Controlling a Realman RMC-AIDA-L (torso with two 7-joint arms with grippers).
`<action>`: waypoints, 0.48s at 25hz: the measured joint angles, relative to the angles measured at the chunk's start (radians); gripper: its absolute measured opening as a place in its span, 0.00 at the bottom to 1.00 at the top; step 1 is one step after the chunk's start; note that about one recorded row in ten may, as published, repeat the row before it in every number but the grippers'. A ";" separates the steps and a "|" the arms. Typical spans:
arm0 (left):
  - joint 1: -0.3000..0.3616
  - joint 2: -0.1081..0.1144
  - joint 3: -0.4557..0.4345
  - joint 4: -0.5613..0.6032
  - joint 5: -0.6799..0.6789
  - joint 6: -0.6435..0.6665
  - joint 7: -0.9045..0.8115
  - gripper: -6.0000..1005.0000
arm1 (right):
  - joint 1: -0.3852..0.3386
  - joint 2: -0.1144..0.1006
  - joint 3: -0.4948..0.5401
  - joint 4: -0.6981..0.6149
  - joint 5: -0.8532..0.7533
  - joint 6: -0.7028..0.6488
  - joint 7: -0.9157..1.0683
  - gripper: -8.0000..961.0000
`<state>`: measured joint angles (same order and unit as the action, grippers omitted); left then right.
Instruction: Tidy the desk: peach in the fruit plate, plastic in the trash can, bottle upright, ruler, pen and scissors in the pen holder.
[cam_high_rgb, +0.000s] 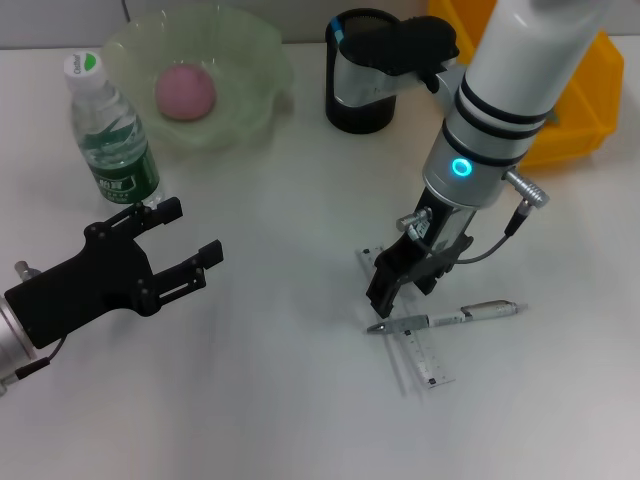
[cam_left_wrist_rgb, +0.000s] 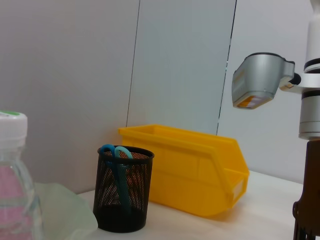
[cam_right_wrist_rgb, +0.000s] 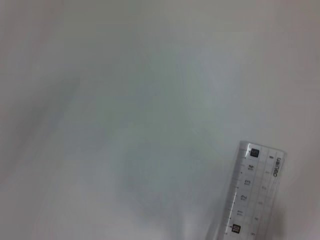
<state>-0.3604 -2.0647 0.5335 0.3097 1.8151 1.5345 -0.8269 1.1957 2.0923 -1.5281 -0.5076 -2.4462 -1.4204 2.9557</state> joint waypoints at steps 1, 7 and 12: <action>0.000 0.000 0.000 -0.001 0.000 0.000 0.000 0.78 | 0.000 0.000 -0.003 -0.005 0.000 -0.002 0.000 0.67; 0.000 0.000 -0.003 -0.003 0.000 0.001 0.000 0.78 | -0.001 0.000 -0.012 -0.042 0.005 -0.050 0.000 0.67; 0.004 0.000 -0.004 0.000 -0.002 0.001 -0.001 0.78 | -0.010 0.000 -0.012 -0.108 0.012 -0.142 0.002 0.67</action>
<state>-0.3567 -2.0648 0.5295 0.3099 1.8133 1.5356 -0.8278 1.1860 2.0923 -1.5402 -0.6154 -2.4343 -1.5628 2.9575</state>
